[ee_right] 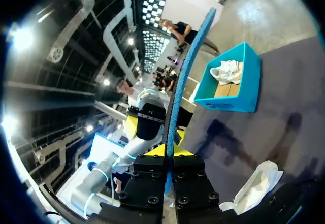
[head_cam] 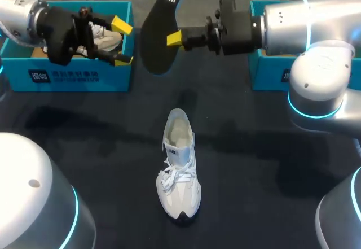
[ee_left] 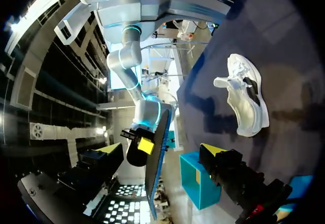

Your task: Take the shoe out of the shoebox, open the shoe tongue, remove and reinsert the insole, then place the shoe into the shoebox

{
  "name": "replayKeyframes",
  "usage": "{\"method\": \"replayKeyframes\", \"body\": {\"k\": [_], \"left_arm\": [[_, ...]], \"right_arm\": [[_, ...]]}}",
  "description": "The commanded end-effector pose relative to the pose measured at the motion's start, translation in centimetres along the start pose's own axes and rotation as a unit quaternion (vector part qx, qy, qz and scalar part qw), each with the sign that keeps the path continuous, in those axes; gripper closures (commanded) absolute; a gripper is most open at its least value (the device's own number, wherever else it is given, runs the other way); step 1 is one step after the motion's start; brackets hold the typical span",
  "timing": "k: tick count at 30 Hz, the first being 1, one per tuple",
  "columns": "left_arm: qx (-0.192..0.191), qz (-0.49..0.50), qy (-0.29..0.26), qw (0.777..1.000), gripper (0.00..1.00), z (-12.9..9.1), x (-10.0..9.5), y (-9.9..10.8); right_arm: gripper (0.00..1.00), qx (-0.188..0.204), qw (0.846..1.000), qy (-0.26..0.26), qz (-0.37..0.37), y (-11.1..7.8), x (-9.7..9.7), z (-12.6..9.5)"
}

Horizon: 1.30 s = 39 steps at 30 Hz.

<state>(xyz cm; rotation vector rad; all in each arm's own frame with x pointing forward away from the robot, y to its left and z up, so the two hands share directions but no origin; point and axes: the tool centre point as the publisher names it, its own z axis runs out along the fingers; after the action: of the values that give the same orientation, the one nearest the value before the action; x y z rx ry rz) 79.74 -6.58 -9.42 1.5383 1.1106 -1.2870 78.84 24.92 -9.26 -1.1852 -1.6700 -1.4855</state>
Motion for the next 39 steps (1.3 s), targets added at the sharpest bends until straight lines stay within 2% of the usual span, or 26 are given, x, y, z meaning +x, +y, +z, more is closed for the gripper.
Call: {"method": "replayKeyframes", "body": {"k": [1,9,15,18,33,35,38,39], "left_arm": [[0.013,-0.018,0.002,1.000,0.00,-1.3,1.0,0.2],[0.016,-0.061,0.065,0.996,0.00,-2.4,3.0,-0.4],[0.018,-0.086,0.114,0.990,0.00,-2.1,4.0,-1.2],[0.026,-0.093,0.143,0.985,0.00,-2.0,4.3,-1.4],[0.026,-0.093,0.143,0.985,0.00,-2.0,4.3,-1.4],[0.026,-0.091,0.142,0.985,0.00,-1.3,4.9,-1.4],[0.026,-0.081,0.153,0.985,0.00,-0.8,5.8,-1.6],[0.014,-0.074,0.163,0.984,0.00,-0.8,6.3,-1.5]], "right_arm": [[1.00,0.010,1.000,0.014,-0.021,-0.6,-0.8,-0.4],[1.00,0.062,0.995,0.022,-0.072,-1.7,-2.6,-0.4],[1.00,0.075,0.991,0.023,-0.111,-2.9,-3.8,-1.5],[1.00,0.100,0.987,0.041,-0.121,-3.8,-4.0,-2.0],[1.00,0.100,0.987,0.041,-0.121,-3.8,-4.0,-2.0],[1.00,0.100,0.987,0.041,-0.121,-3.8,-4.0,-2.0],[1.00,0.085,0.987,0.014,-0.135,-3.6,-5.4,-2.6],[1.00,0.076,0.987,0.019,-0.142,-3.7,-6.0,-2.7]]}}
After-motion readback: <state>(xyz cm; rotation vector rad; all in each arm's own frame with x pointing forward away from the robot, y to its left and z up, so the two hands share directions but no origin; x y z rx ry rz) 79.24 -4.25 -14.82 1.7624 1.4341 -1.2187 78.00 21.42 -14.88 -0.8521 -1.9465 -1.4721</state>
